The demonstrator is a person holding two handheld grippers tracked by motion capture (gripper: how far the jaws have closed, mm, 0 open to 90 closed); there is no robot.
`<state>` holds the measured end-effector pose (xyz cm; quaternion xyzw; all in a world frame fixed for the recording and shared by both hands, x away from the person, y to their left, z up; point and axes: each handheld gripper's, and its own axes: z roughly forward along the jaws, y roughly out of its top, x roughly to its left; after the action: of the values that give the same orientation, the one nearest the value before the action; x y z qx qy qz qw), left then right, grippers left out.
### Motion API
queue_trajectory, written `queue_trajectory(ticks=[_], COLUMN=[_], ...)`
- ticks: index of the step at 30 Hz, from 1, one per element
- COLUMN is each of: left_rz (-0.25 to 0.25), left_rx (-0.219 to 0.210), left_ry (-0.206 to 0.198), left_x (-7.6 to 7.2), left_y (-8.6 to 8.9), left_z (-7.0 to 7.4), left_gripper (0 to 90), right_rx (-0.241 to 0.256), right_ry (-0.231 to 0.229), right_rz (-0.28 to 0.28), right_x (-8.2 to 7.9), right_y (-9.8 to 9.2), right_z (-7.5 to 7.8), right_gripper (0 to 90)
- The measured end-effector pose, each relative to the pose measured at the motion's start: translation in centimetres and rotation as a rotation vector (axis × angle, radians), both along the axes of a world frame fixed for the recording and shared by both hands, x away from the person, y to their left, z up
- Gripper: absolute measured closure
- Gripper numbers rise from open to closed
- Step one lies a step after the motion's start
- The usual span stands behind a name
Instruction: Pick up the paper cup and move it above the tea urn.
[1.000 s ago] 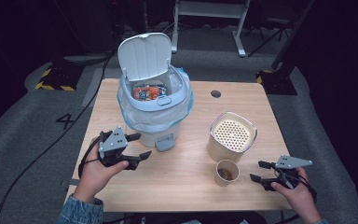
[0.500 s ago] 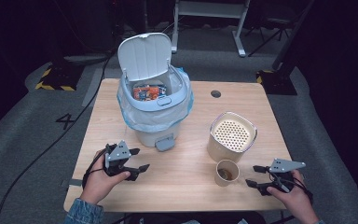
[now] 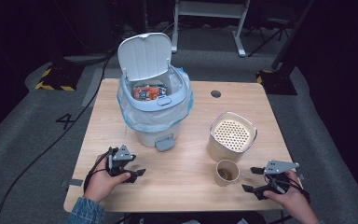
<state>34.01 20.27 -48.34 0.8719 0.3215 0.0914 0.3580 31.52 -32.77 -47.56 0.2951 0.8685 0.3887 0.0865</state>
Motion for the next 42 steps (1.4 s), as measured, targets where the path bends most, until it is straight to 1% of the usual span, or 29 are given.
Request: queue_trajectory(ticks=[2, 4, 6, 7, 8, 9, 11, 12, 13, 15, 17, 19, 23, 27, 32, 34, 36, 38, 39, 42], left_rz=[0.005, 0.012, 0.028, 0.036, 0.045, 0.042, 0.045, 0.046, 0.047, 0.055, 0.057, 0.057, 0.055, 0.056, 0.055, 0.055, 0.057, 0.055, 0.056, 0.057], left_rx=[0.023, 0.050, 0.100, 0.096, 0.082, 0.077, 0.049, 0.024, 0.026, 0.024, 0.026, 0.027, 0.031, 0.031, 0.031, 0.031, 0.026, 0.031, 0.029, 0.027], left_ry=[-0.004, -0.003, 0.001, -0.007, -0.005, -0.009, -0.026, -0.044, -0.044, -0.040, -0.042, -0.042, -0.046, -0.046, -0.046, -0.046, -0.041, -0.045, -0.044, -0.042], left_x=[0.0, 0.0, 0.0, 0.1, 0.1, 0.1, 0.2, 0.2, 0.3, 0.4, 0.4, 0.4, 0.4, 0.4, 0.4, 0.4, 0.4, 0.4, 0.4, 0.4], left_y=[0.0, 0.1, 0.1, 0.2, 0.2, 0.2, 0.2, 0.1, 0.0, -0.1, -0.1, -0.1, -0.1, -0.1, -0.1, -0.1, -0.1, -0.1, -0.1, -0.1], left_z=[-0.3, -0.6, -1.0, -1.2, -1.3, -1.4, -1.7, -2.1, -2.1, -2.1, -2.1, -2.1, -2.1, -2.1, -2.1, -2.1, -2.1, -2.1, -2.1, -2.1], left_gripper=[30.4, 30.0, 27.9, 26.9, 25.1, 24.2, 20.9, 17.9, 15.3, 14.8, 14.6, 14.6, 14.5, 14.5, 14.6, 14.5, 14.6, 14.5, 14.5, 14.5], right_rx=[-0.014, -0.039, -0.063, -0.074, -0.079, -0.079, -0.077, -0.074, -0.067, -0.065, -0.071, -0.062, -0.033, -0.020, 0.020, 0.042, 0.064, 0.089, 0.096, 0.109], right_ry=[0.009, 0.008, 0.002, 0.005, 0.009, 0.007, 0.006, 0.006, 0.005, 0.002, -0.016, -0.019, -0.027, -0.035, -0.048, -0.051, -0.060, -0.070, -0.076, -0.090], right_rz=[0.005, 0.013, 0.025, 0.029, 0.032, 0.033, 0.029, 0.025, 0.019, 0.001, -0.019, -0.027, -0.020, 0.001, 0.011, 0.011, 0.020, 0.029, 0.029, 0.054], right_x=[0.0, -0.1, -0.1, 0.0, 0.0, 0.0, 0.0, -0.1, 0.0, 0.0, 0.1, 0.0, -0.1, -0.3, -0.4, -0.4, -0.3, -0.3, -0.2, 0.0], right_y=[0.4, 0.7, 1.1, 1.3, 1.5, 1.6, 1.7, 1.8, 1.8, 1.7, 1.5, 1.4, 1.5, 1.9, 2.6, 2.9, 3.2, 3.6, 3.9, 4.4], right_z=[0.0, 0.1, 0.1, 0.0, 0.0, -0.1, -0.2, -0.2, -0.2, -0.2, 0.0, 0.0, 0.1, -0.1, -0.2, -0.4, -0.7, -0.9, -1.0, -1.3], right_gripper=[18.6, 19.1, 20.5, 21.1, 21.0, 21.2, 21.3, 21.2, 21.3, 22.2, 24.1, 23.9, 21.6, 20.6, 20.5, 20.7, 20.9, 21.0, 21.0, 20.3])
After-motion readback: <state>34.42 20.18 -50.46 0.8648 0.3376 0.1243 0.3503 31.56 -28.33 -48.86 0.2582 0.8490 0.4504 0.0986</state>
